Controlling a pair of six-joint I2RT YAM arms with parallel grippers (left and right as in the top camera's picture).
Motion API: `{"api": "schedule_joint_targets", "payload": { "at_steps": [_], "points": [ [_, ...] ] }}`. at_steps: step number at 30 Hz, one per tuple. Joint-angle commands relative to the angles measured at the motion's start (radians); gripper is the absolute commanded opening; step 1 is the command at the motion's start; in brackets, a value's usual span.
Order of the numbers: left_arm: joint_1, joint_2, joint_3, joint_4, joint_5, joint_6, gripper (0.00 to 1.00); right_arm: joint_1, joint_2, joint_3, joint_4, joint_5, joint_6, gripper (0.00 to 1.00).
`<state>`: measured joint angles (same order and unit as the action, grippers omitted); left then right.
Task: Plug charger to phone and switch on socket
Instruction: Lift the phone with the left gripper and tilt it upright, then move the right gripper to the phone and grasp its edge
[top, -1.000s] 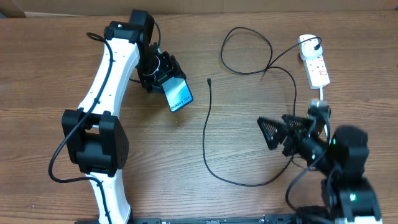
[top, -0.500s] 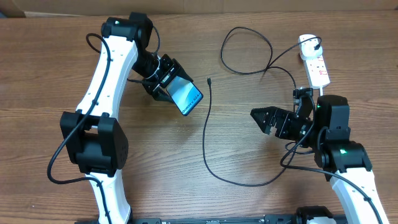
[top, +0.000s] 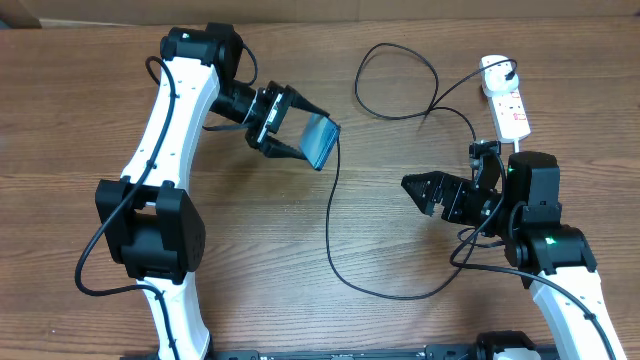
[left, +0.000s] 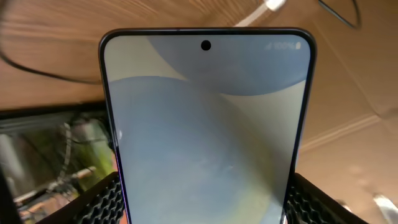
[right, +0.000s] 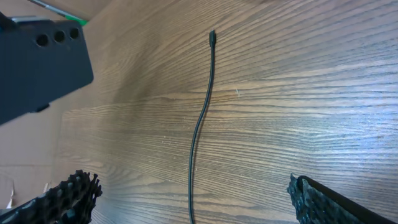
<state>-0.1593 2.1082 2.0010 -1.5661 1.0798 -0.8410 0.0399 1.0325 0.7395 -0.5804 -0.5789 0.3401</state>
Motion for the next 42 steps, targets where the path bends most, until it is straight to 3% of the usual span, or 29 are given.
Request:
{"api": "schedule_joint_targets", "payload": {
  "at_steps": [1, 11, 28, 36, 42],
  "points": [
    [0.018, -0.019, 0.030, 0.009, 0.153, -0.065, 0.04, 0.004, -0.002, 0.026, -0.001, -0.010, 0.001, 1.00],
    [0.044, -0.019, 0.030, 0.027, 0.157, -0.170, 0.04, 0.004, 0.000, 0.026, -0.002, -0.010, 0.001, 1.00],
    [0.044, -0.019, 0.030, 0.064, 0.127, -0.124, 0.04, 0.005, 0.005, 0.026, -0.002, -0.011, 0.015, 0.97],
    [0.043, -0.019, 0.030, 0.109, -0.063, -0.128, 0.04, 0.051, 0.005, 0.026, 0.053, -0.012, 0.086, 0.87],
    [0.040, -0.019, 0.030, 0.108, -0.233, -0.190, 0.04, 0.146, 0.008, 0.027, 0.129, 0.089, 0.225, 0.86]
  ]
}}
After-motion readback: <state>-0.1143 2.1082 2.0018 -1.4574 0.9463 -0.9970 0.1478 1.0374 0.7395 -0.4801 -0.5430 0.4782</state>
